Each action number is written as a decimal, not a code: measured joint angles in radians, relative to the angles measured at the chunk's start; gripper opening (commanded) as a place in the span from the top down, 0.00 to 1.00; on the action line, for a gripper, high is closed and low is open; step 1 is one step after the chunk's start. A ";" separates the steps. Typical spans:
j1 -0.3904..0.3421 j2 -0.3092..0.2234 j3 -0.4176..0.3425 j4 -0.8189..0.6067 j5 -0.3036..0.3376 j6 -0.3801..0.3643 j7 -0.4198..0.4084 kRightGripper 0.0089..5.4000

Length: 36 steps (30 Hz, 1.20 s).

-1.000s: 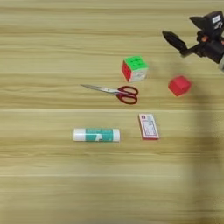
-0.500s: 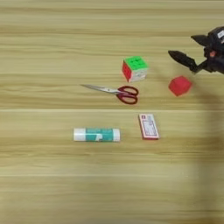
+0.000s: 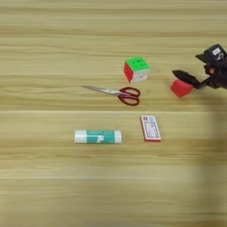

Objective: Move the objects on the table

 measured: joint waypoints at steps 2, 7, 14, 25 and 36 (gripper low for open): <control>0.000 0.002 0.005 0.010 -0.011 -0.001 -0.005 0.00; 0.000 0.015 0.014 0.035 -0.031 -0.002 -0.033 0.00; 0.000 0.023 0.023 0.051 -0.041 -0.002 -0.050 0.00; 0.001 0.042 0.034 0.069 -0.066 -0.002 -0.079 0.00; 0.023 0.055 0.005 0.083 -0.057 -0.004 -0.080 0.00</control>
